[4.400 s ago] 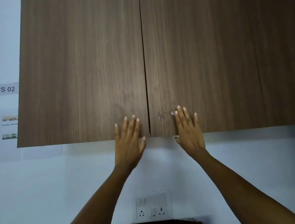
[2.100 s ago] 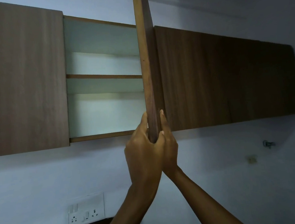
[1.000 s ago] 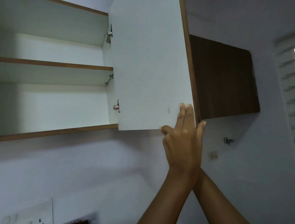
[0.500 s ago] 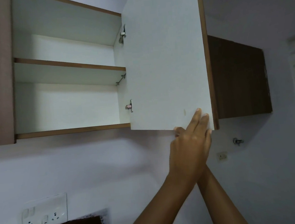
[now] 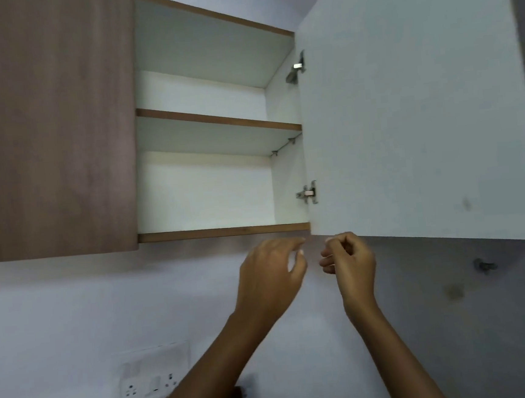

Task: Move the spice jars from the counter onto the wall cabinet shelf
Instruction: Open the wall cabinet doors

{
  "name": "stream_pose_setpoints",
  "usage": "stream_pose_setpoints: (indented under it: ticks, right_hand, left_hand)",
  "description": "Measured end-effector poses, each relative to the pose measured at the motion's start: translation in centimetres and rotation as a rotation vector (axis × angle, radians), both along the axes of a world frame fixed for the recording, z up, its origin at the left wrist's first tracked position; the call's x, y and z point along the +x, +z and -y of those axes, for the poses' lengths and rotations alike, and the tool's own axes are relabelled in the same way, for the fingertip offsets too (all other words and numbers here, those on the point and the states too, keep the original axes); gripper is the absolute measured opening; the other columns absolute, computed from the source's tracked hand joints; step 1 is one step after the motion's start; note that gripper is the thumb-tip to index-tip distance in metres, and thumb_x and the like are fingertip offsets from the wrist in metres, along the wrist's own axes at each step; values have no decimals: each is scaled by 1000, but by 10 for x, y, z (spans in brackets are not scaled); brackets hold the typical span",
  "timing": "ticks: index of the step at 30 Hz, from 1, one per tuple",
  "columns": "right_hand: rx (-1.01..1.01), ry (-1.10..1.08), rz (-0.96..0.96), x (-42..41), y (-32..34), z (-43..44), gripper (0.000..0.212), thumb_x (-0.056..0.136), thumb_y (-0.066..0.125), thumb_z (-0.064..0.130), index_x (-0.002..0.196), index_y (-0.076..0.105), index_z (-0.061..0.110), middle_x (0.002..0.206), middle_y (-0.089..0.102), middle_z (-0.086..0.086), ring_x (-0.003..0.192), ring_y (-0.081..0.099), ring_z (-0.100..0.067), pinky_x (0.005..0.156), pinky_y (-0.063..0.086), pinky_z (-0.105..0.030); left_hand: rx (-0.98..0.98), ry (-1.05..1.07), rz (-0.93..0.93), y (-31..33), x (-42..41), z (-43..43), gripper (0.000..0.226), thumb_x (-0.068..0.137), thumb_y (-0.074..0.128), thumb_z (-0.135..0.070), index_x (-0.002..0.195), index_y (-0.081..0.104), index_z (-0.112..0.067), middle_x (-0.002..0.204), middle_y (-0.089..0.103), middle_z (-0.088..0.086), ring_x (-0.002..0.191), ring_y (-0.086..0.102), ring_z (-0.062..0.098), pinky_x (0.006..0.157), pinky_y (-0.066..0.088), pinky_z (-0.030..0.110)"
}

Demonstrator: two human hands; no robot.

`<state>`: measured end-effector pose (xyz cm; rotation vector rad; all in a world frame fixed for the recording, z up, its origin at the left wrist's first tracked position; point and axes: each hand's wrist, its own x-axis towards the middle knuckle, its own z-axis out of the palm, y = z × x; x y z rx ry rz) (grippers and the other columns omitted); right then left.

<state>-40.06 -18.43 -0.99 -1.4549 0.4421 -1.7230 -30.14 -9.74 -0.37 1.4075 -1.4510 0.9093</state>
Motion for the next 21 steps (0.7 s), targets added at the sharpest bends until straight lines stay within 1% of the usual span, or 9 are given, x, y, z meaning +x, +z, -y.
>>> stream_pose_setpoints:
  ticks: [4, 8, 10, 12, 13, 15, 16, 19, 21]
  right_hand:
    - [-122, 43, -200, 67, 15, -28, 15, 86, 54, 7, 75, 59, 0, 70, 62, -9, 64, 59, -17, 66, 51, -34]
    - [-201, 81, -318, 133, 26, -52, 12, 83, 55, 6, 73, 61, 3, 73, 64, -9, 72, 61, -25, 71, 52, -39]
    - [-229, 135, -357, 169, 32, -66, 10, 83, 55, 7, 76, 62, 6, 74, 63, -5, 78, 61, -26, 72, 52, -37]
    - [-258, 218, -397, 207, 40, -81, 5, 84, 57, 9, 84, 62, 8, 78, 61, 1, 80, 59, -20, 72, 48, -30]
    - [-275, 244, -419, 224, 44, -86, 8, 84, 59, 10, 91, 63, 8, 83, 61, 1, 83, 58, -18, 71, 46, -26]
    - [-326, 248, -472, 262, 55, -96, 27, 84, 62, 14, 110, 59, 10, 101, 59, -2, 92, 55, -17, 72, 43, -22]
    - [-356, 229, -496, 279, 61, -100, 36, 85, 63, 16, 119, 55, 11, 112, 55, -4, 99, 54, -18, 77, 43, -23]
    - [-397, 151, -521, 320, 80, -104, 56, 85, 63, 23, 135, 40, 10, 130, 45, -10, 115, 48, -25, 94, 44, -35]
    - [-352, 133, -486, 339, 92, -104, 68, 84, 65, 25, 140, 29, 9, 137, 39, -12, 123, 44, -29, 100, 42, -40]
  left_hand:
    - [14, 114, -89, -1, 81, -36, 26, 90, 52, -24, 111, 68, -19, 110, 69, -5, 103, 61, 12, 81, 38, 17]
    - [34, 224, -139, 0, 150, -72, 26, 92, 52, -23, 113, 66, -20, 112, 67, -8, 105, 58, 11, 79, 37, 19]
    - [63, 233, -247, -1, 180, -86, 25, 94, 48, -28, 109, 67, -19, 106, 67, -9, 99, 59, 12, 75, 39, 22]
    - [90, 190, -404, -4, 209, -96, 33, 97, 42, -34, 96, 67, -13, 94, 68, -2, 88, 61, 17, 71, 42, 29]
    - [104, 160, -470, -6, 221, -98, 39, 98, 39, -37, 91, 65, -10, 91, 69, 5, 84, 61, 21, 72, 45, 33]
    - [120, 71, -603, -12, 245, -102, 42, 99, 36, -40, 87, 62, -9, 92, 68, 11, 84, 63, 23, 79, 49, 38]
    - [110, 3, -703, -14, 255, -103, 41, 99, 35, -41, 91, 60, -10, 93, 68, 11, 85, 63, 24, 81, 51, 39]
    - [63, -221, -1075, -10, 279, -104, 45, 97, 35, -46, 115, 54, -8, 103, 65, 12, 89, 63, 27, 71, 50, 32]
    - [45, -345, -1210, -3, 292, -101, 48, 96, 36, -49, 125, 46, -12, 114, 62, 12, 95, 63, 29, 72, 51, 33]
